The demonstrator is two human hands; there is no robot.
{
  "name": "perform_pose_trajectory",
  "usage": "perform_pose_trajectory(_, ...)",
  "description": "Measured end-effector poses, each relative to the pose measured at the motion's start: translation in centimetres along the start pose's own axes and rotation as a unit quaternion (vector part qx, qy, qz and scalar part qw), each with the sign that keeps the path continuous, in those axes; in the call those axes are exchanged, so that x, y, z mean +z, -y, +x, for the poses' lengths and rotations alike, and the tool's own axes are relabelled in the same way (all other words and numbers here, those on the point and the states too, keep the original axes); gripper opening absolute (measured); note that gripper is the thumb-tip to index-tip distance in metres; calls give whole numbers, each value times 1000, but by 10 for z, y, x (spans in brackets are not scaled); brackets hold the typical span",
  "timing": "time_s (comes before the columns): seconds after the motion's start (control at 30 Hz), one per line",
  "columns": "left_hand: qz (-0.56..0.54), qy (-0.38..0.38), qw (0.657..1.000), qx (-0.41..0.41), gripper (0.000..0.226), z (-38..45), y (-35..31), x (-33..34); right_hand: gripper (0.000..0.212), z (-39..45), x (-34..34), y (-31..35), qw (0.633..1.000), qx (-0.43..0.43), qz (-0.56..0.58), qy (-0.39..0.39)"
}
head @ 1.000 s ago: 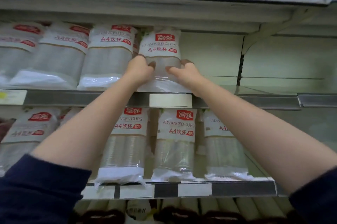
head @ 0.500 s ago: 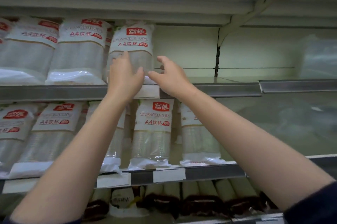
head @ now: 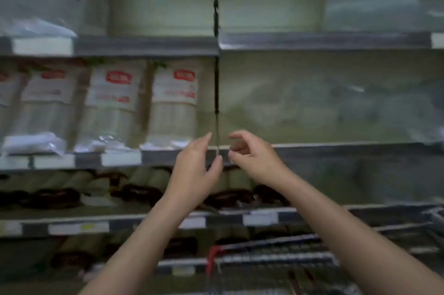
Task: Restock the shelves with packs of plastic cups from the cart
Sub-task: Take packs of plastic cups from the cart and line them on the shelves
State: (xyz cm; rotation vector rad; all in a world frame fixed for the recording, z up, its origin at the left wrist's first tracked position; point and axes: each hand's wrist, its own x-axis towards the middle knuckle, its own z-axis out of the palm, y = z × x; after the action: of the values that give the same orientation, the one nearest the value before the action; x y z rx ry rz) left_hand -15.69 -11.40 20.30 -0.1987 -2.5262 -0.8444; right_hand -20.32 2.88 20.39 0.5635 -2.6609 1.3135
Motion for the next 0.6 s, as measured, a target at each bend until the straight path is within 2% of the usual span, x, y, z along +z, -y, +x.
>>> perform_pose_trajectory(0.1, -23, 106, 991, -81, 56, -32, -24, 72, 38, -50, -29, -86, 988, 108, -56, 99)
perform_pose_trajectory(0.2, -30, 234, 961, -145, 55, -66, -34, 135, 38, -102, -47, -161, 958, 198, -97, 184)
perform_pose_trajectory(0.33, -8, 352, 916, -191, 51, -111, -32, 208, 42, -172, -45, -250, 916, 298, -123, 238)
perform_pose_trajectory(0.4, 4, 406, 892, -198, 51, -133, -34, 236, 33, -203, -39, -290, 897, 328, -145, 260)
perform_pose_trajectory(0.47, 6, 452, 867, -207, 47, -151, -38, 261, 9, -231, -31, -328, 872, 362, -168, 283)
perform_pose_trajectory(0.53, -3, 471, 857, -209, 35, -164, -39, 277, 20, -252, -22, -357, 857, 367, -190, 307)
perform_pose_trajectory(0.57, -9, 474, 855, -211, 29, -171, -39, 285, 19, -259, -18, -367, 851, 373, -195, 314)
perform_pose_trajectory(0.6, -13, 474, 853, -216, 27, -176, -39, 291, 7, -266, -13, -376, 849, 366, -208, 319)
